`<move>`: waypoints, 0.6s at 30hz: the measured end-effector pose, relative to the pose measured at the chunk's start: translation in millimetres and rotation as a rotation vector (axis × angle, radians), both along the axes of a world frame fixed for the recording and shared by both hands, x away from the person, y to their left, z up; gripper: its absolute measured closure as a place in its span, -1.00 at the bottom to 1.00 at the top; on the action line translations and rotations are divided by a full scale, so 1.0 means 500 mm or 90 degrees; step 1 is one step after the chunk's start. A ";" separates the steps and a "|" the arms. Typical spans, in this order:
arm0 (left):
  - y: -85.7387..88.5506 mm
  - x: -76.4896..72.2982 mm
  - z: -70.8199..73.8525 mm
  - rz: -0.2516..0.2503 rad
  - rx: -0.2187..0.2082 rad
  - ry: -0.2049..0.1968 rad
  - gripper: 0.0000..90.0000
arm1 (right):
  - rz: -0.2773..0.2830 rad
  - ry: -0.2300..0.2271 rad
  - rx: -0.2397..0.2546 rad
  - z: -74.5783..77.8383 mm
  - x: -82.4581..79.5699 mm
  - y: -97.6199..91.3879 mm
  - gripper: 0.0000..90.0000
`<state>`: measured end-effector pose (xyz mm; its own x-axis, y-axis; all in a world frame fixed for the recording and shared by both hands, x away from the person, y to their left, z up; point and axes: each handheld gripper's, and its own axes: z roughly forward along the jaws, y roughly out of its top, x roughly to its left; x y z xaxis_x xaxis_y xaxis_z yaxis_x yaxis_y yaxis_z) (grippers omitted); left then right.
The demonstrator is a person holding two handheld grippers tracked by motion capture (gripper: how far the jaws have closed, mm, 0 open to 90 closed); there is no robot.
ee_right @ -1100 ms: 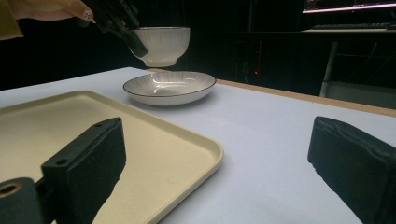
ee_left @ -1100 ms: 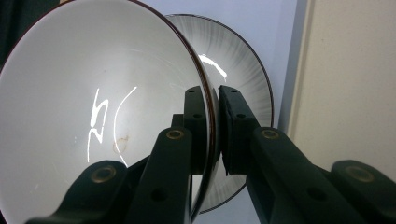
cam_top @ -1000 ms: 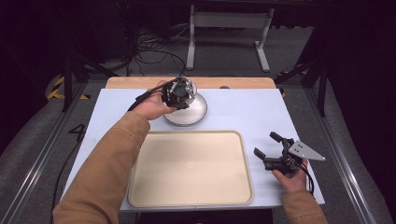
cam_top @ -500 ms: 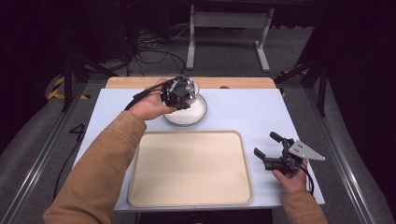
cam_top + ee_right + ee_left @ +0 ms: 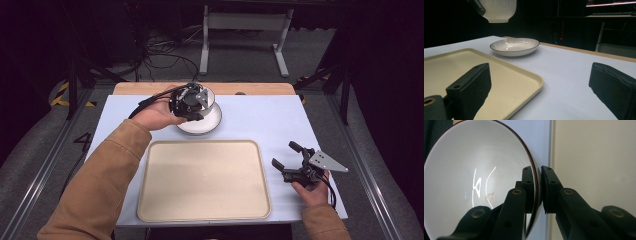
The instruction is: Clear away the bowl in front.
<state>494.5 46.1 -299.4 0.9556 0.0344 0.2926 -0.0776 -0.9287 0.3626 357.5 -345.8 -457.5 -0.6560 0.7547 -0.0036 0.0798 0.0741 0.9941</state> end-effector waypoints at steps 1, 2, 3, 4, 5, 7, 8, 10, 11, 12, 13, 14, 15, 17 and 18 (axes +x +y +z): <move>0.001 -0.003 0.000 0.001 0.001 -0.002 0.84 | 0.000 0.000 -0.001 0.000 0.000 0.000 -0.90; 0.002 -0.007 0.001 -0.001 0.005 -0.002 0.84 | 0.000 0.000 0.000 0.000 0.000 0.000 -0.90; 0.003 -0.010 0.002 -0.004 0.006 -0.002 0.84 | 0.000 0.000 0.000 0.000 0.000 0.000 -0.90; 0.004 -0.015 0.002 -0.002 0.003 0.000 0.84 | 0.001 0.001 0.000 0.000 0.000 0.000 -0.90; 0.005 -0.020 0.004 -0.004 0.002 0.002 0.84 | 0.000 0.001 0.000 0.000 0.000 0.000 -0.90; 0.007 -0.034 0.007 -0.012 0.003 0.001 0.84 | 0.000 0.001 -0.001 0.000 0.000 0.000 -0.90; 0.007 -0.034 0.007 -0.012 0.003 0.001 0.84 | 0.000 0.001 -0.001 0.000 0.000 0.000 -0.90; 0.007 -0.044 0.009 -0.019 0.005 -0.002 0.84 | 0.000 0.001 -0.002 0.000 0.000 0.000 -0.90; 0.006 -0.050 0.010 -0.025 0.006 -0.002 0.84 | 0.000 0.001 -0.002 0.000 0.000 0.000 -0.90; 0.005 -0.060 0.013 -0.039 0.011 0.001 0.84 | 0.001 0.001 -0.002 0.000 0.000 0.000 -0.90; 0.005 -0.065 0.014 -0.041 0.011 0.002 0.84 | 0.001 0.002 -0.002 0.000 0.000 0.001 -0.90; 0.005 -0.065 0.014 -0.041 0.011 0.002 0.83 | 0.001 0.001 -0.002 0.000 0.000 0.001 -0.90; 0.004 -0.070 0.016 -0.046 0.012 0.005 0.83 | 0.001 0.001 -0.002 0.000 0.000 0.001 -0.90; 0.003 -0.085 0.021 -0.057 0.015 0.000 0.84 | 0.000 0.002 -0.002 0.000 0.000 0.001 -0.90; 0.003 -0.085 0.021 -0.057 0.015 0.000 0.84 | 0.000 0.002 -0.002 0.000 0.000 0.001 -0.90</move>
<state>451.9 47.6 -288.9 0.9547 -0.0578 0.2920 -0.1603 -0.9265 0.3406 357.6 -345.5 -457.4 -0.6564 0.7544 -0.0040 0.0825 0.0770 0.9936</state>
